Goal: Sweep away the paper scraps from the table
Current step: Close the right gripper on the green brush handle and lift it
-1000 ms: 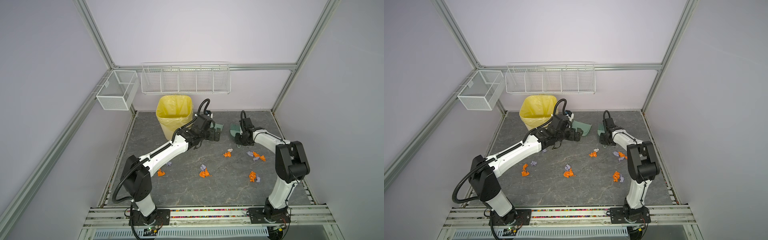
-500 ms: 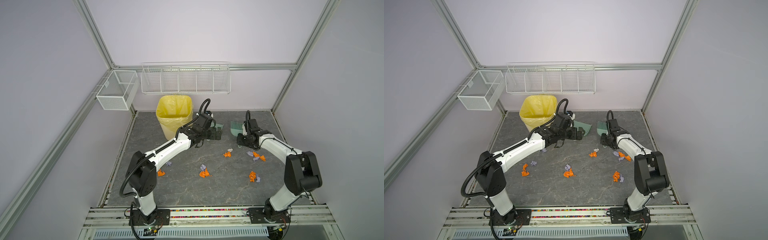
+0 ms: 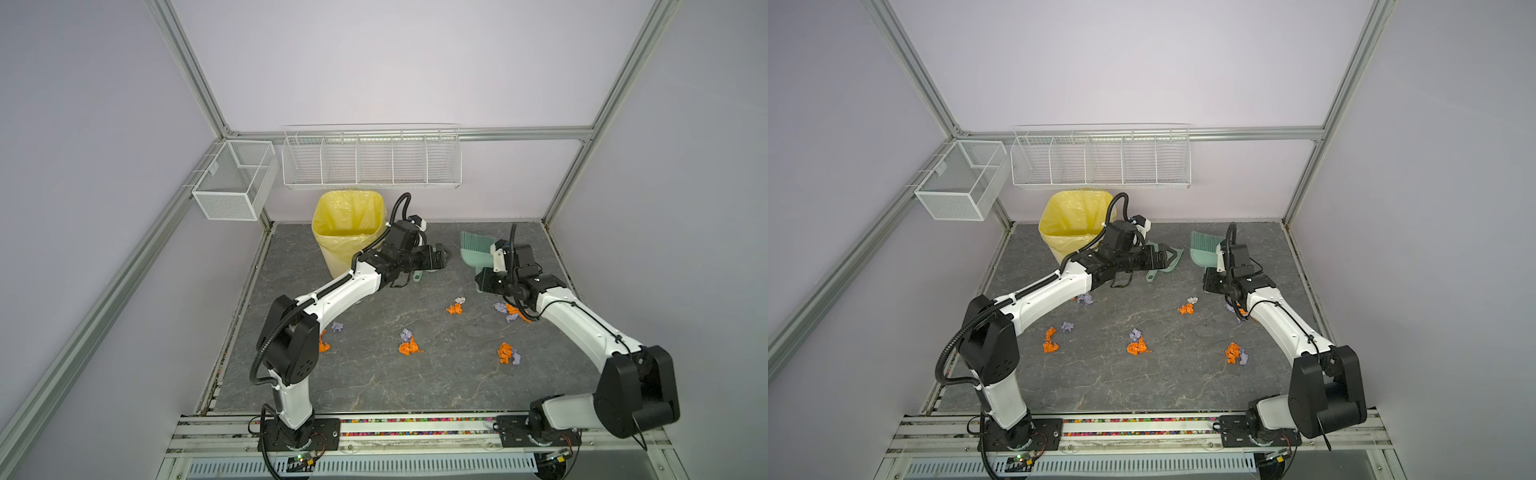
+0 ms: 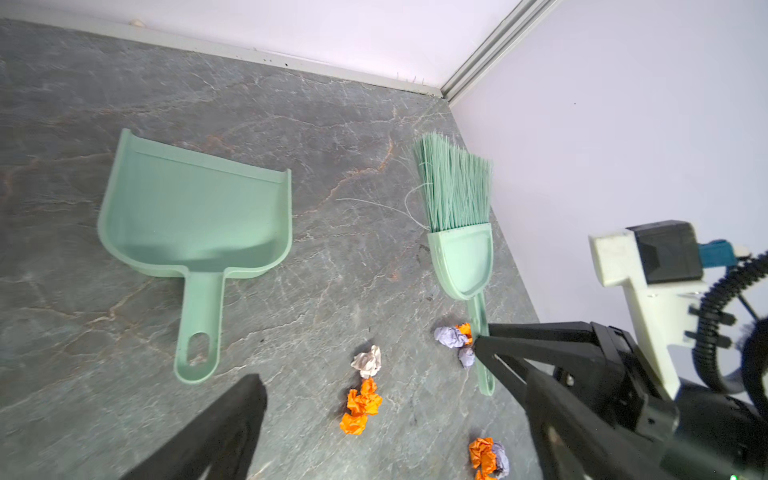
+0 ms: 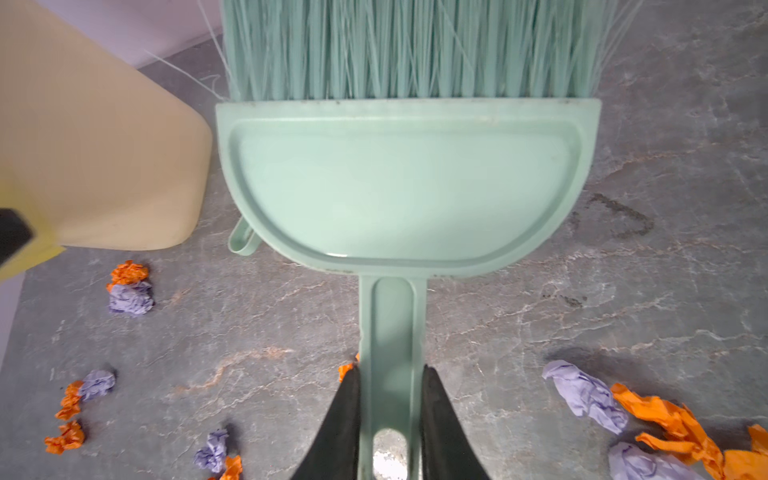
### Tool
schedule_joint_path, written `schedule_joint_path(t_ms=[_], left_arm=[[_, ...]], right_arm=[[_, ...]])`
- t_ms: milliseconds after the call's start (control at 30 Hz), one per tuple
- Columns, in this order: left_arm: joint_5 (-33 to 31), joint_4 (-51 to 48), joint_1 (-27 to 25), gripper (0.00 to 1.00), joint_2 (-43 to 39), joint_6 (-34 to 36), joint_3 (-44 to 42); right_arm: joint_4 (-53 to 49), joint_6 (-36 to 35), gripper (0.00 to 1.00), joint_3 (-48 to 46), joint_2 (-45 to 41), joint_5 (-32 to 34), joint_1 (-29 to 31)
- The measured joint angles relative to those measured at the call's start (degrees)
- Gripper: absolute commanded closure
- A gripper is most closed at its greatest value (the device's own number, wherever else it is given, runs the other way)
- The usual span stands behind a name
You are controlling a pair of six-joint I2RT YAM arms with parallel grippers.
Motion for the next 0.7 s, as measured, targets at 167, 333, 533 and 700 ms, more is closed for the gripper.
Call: schedule_joint_path(t_ms=[167, 333, 533, 700], left_arm=[[4.24, 3.67, 0.00, 0.14, 2.16, -2.43, 0.00], [7.56, 6.51, 0.00, 0.20, 3.80, -4.02, 0.26], [9.31, 8.41, 0.00, 0.31, 5.60, -5.44, 1.25], [10.27, 10.58, 0.00, 0.37, 5.79, -6.54, 1.70]], right_arm=[[0.92, -0.55, 0.93, -0.72, -1.51, -1.44, 0.83], [1.60, -0.70, 0.93, -1.79, -2.38, -2.69, 1.31], [2.56, -0.70, 0.93, -1.79, -2.47, -3.67, 2.25], [3.02, -0.70, 0.93, -1.79, -2.73, -4.07, 3.28]])
